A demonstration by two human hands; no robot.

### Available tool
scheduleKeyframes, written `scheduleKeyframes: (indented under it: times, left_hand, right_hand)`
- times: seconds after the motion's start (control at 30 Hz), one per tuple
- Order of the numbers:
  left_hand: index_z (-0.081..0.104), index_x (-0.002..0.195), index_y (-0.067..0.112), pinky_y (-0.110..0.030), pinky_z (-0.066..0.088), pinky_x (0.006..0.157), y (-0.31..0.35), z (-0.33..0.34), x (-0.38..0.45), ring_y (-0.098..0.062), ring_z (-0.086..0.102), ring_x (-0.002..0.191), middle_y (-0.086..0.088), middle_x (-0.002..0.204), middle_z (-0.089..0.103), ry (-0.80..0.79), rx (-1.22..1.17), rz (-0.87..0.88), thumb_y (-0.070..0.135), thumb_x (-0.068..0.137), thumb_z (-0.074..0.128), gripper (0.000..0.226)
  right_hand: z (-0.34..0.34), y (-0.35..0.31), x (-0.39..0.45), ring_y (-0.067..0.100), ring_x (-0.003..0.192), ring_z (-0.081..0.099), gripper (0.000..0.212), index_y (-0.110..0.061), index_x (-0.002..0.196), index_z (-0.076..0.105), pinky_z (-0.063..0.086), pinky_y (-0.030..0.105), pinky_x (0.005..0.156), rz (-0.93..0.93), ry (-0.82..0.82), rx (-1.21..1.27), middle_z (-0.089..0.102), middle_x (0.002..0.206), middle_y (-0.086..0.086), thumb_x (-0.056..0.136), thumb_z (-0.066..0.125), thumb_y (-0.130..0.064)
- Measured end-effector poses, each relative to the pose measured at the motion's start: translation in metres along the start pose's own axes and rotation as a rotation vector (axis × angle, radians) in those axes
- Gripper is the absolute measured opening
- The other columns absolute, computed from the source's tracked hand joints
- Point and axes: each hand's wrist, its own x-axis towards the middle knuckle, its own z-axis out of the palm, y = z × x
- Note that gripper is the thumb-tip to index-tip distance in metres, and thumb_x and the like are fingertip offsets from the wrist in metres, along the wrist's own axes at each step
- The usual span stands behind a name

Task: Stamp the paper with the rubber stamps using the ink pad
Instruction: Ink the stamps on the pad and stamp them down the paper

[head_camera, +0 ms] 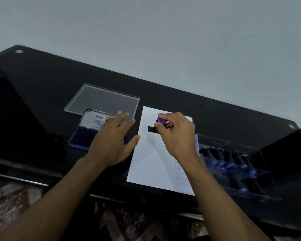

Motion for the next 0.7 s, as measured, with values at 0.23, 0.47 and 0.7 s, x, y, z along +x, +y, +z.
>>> scheduleKeyframes:
  times: [0.23, 0.47, 0.7]
  left_hand:
    - [0.05, 0.146, 0.025, -0.048, 0.012, 0.125, 0.037, 0.035, 0.033, -0.019, 0.02, 0.153, -0.001, 0.16, 0.036, -0.067, -0.036, 0.054, 0.064, 0.093, 0.039, 0.067]
    - [0.05, 0.147, 0.028, -0.051, 0.014, 0.125, 0.055, 0.066, 0.062, -0.022, 0.019, 0.153, 0.0, 0.161, 0.034, -0.132, -0.011, 0.082, 0.068, 0.092, 0.032, 0.07]
    - [0.051, 0.145, 0.03, -0.055, 0.014, 0.124, 0.044, 0.086, 0.081, -0.023, 0.018, 0.154, 0.001, 0.161, 0.035, -0.174, 0.032, 0.085, 0.07, 0.092, 0.029, 0.07]
  right_hand:
    - [-0.035, 0.044, 0.019, 0.007, 0.075, 0.064, 0.02, -0.019, 0.104, 0.076, 0.056, 0.028, 0.08, 0.066, 0.056, -0.065, 0.068, 0.099, -0.004, 0.084, 0.076, -0.02]
    - [-0.043, 0.073, 0.032, 0.008, 0.083, 0.064, 0.024, -0.018, 0.111, 0.074, 0.055, 0.023, 0.085, 0.108, 0.019, -0.133, 0.068, 0.105, -0.003, 0.087, 0.074, -0.023]
    - [-0.036, 0.086, 0.047, 0.006, 0.089, 0.061, 0.029, -0.019, 0.117, 0.072, 0.05, 0.016, 0.086, 0.146, -0.052, -0.177, 0.067, 0.112, -0.004, 0.089, 0.072, -0.027]
